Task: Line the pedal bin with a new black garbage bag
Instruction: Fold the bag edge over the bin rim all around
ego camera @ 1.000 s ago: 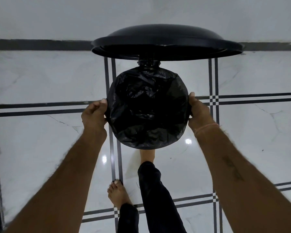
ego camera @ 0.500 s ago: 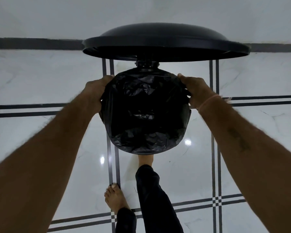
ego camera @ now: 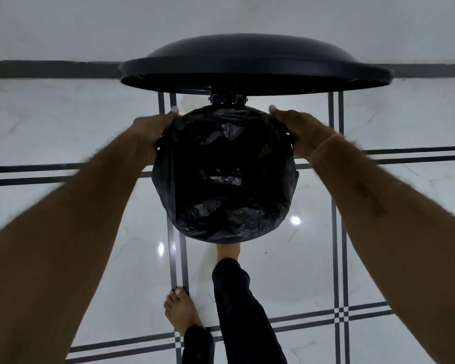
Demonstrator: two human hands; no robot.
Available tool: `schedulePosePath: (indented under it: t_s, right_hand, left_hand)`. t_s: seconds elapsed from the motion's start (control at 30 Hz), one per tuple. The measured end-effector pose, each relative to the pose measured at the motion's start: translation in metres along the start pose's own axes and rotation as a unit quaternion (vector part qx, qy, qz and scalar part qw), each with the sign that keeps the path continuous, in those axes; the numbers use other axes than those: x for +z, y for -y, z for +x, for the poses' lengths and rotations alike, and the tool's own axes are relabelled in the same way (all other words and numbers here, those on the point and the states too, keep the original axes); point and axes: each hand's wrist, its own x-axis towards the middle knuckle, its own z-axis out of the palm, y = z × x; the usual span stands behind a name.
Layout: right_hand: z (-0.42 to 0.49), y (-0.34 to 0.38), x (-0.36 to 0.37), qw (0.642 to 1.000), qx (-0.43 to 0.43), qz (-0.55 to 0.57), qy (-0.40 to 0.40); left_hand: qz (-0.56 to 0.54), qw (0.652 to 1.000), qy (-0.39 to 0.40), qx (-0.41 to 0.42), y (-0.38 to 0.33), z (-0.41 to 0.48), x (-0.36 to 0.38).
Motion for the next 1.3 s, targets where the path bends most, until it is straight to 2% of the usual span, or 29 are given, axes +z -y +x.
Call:
schedulePosePath:
  t_s: [0.07,0.2,0.33,0.4,0.5,0.57,0.7,0.8,0.87,1.03,1.1,1.17,1.2,1.23,1.27,1.3]
  right_hand:
    - [-0.006,-0.014,-0.011,1.0,0.01,0.021,0.019]
    - [-0.012,-0.037,-0.023,0.998,0.054,0.042,0.005]
    - [-0.006,-0.035,-0.014,0.998,0.038,0.042,-0.038]
    - [-0.008,-0.038,-0.012,0.997,0.015,0.052,-0.064]
    - [-0.022,-0.056,-0.018,0.995,0.007,0.083,-0.046]
    - [-0.031,-0.069,-0.022,0.994,0.029,0.105,-0.028]
    - [-0.028,-0.069,-0.021,0.986,0.083,0.14,-0.041]
    - [-0.023,-0.064,-0.017,0.986,0.104,0.116,-0.053]
    - [-0.025,-0.07,-0.016,0.987,0.093,0.121,-0.058]
    - [-0.042,-0.085,-0.008,0.978,0.043,0.187,-0.085]
    - [-0.045,-0.084,-0.003,0.978,0.006,0.175,-0.116]
    - [-0.049,-0.086,0.005,0.965,-0.114,0.076,-0.223]
    - [-0.055,-0.089,0.012,0.937,-0.212,-0.025,-0.278]
    - [-0.064,-0.094,0.022,0.894,-0.319,-0.124,-0.288]
    - [-0.075,-0.1,0.036,0.855,-0.407,-0.201,-0.25]
    - [-0.083,-0.104,0.052,0.83,-0.455,-0.265,-0.181]
  left_hand:
    - [-0.017,1.0,0.012,0.005,0.013,-0.005,-0.009]
    - [-0.015,0.999,0.035,-0.005,0.043,-0.012,-0.029]
    - [-0.127,0.992,0.001,-0.025,0.049,-0.014,-0.019]
    - [-0.146,0.989,-0.023,-0.011,0.052,-0.017,-0.014]
    - [-0.14,0.989,-0.051,0.004,0.067,-0.035,-0.017]
    - [-0.11,0.993,-0.041,0.014,0.081,-0.047,-0.022]
    - [-0.082,0.995,-0.032,0.057,0.089,-0.055,-0.024]
    - [-0.083,0.995,-0.043,0.032,0.08,-0.049,-0.024]
    - [-0.093,0.995,-0.045,0.014,0.08,-0.048,-0.023]
    - [-0.115,0.988,-0.084,0.058,0.084,-0.053,-0.017]
    - [-0.119,0.986,-0.087,0.073,0.081,-0.052,-0.011]
    - [-0.089,0.984,-0.093,0.123,0.083,-0.052,-0.003]
    - [-0.075,0.98,-0.1,0.156,0.087,-0.053,0.001]
    - [-0.064,0.975,-0.106,0.187,0.091,-0.055,0.004]
    - [-0.051,0.969,-0.112,0.212,0.095,-0.055,0.007]
    - [-0.036,0.966,-0.119,0.228,0.098,-0.055,0.007]
